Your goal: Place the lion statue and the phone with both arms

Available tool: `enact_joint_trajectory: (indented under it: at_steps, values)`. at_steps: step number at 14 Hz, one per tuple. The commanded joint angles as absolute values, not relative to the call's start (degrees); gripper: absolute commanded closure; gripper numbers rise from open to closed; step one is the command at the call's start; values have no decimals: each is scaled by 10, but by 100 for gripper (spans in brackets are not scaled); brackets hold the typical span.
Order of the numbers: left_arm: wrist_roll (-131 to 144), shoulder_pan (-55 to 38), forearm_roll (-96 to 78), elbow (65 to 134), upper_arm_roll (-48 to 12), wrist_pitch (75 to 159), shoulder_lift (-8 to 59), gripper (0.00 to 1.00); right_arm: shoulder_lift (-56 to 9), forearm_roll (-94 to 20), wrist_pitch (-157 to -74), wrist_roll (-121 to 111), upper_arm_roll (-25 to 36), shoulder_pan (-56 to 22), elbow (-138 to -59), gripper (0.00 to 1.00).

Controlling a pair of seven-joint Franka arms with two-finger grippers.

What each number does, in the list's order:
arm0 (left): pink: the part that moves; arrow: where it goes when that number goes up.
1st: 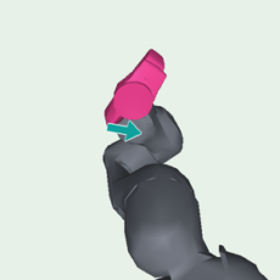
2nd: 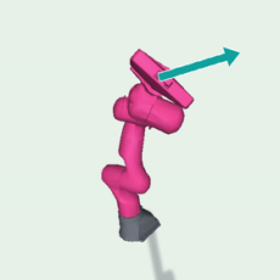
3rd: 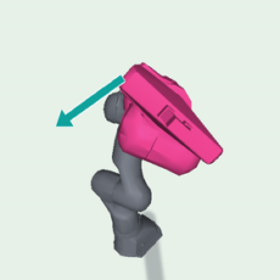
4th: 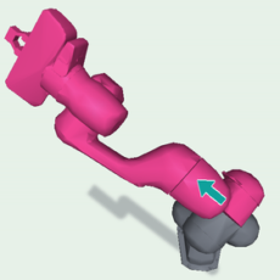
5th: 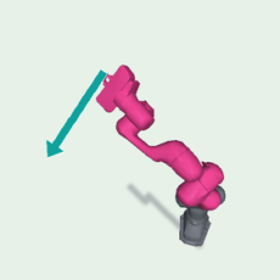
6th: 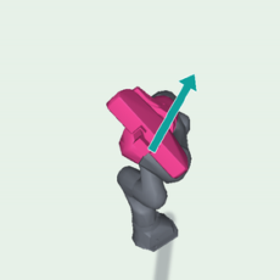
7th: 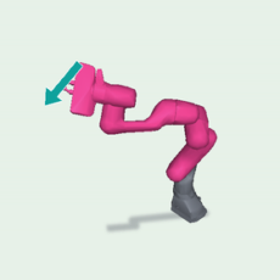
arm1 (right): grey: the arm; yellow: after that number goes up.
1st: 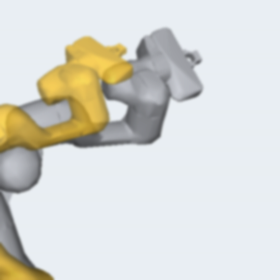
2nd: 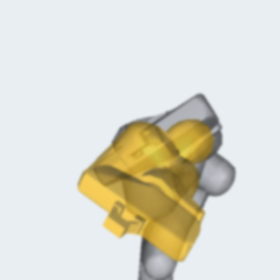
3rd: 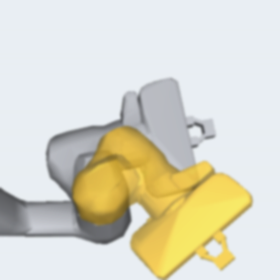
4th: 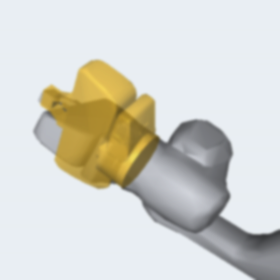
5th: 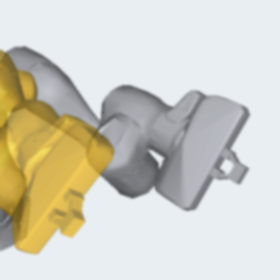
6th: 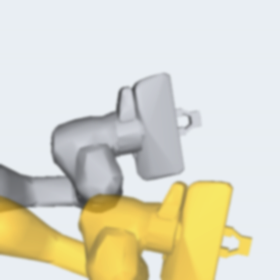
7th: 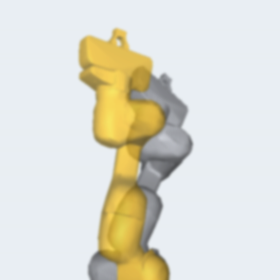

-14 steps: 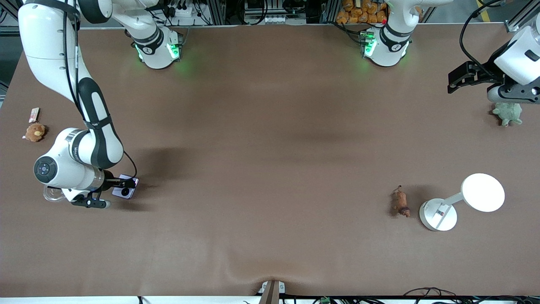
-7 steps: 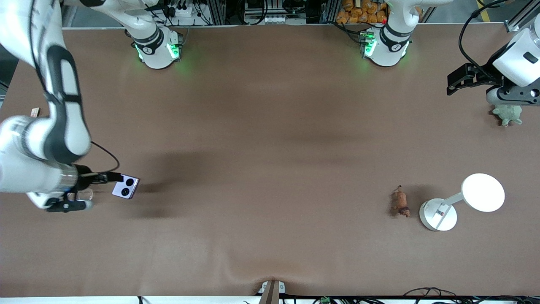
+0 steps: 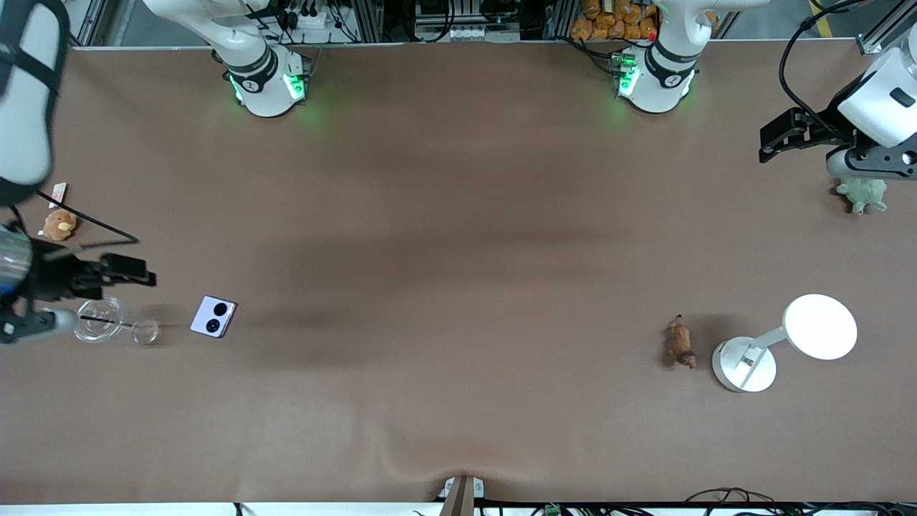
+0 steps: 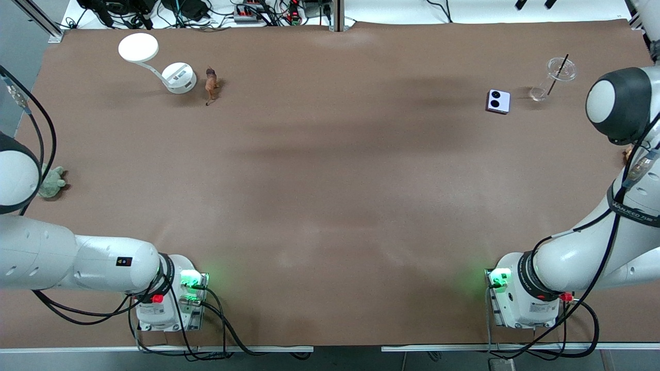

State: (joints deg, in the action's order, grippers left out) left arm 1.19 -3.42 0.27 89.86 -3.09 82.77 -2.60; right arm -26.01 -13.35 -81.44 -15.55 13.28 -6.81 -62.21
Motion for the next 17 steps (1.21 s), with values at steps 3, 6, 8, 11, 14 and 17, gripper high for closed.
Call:
enact_joint_trajectory:
  at_steps: [3, 6, 8, 11, 14, 17]
  values:
    - [13, -29, 5, 882, -36, 825, -18, 0, -239, -133, -754, -162, 129, -59, -619, 0]
    - [13, -29, 5, 882, -36, 825, -18, 0, -238, -134, -749, -165, 131, -58, -619, 0]
    - [13, -29, 5, 882, -36, 825, -19, 0, -238, -134, -728, -166, 130, -55, -620, 0]
    - [13, -29, 6, 882, -36, 825, -18, 0, -239, -134, -723, -166, 130, -49, -620, 0]
    - [13, -29, 5, 882, -35, 826, -18, 0, -240, -134, -724, -166, 128, -49, -620, 0]
    - [13, -28, 4, 882, -35, 826, -18, 0, -236, -132, -724, -166, 127, -50, -620, 0]
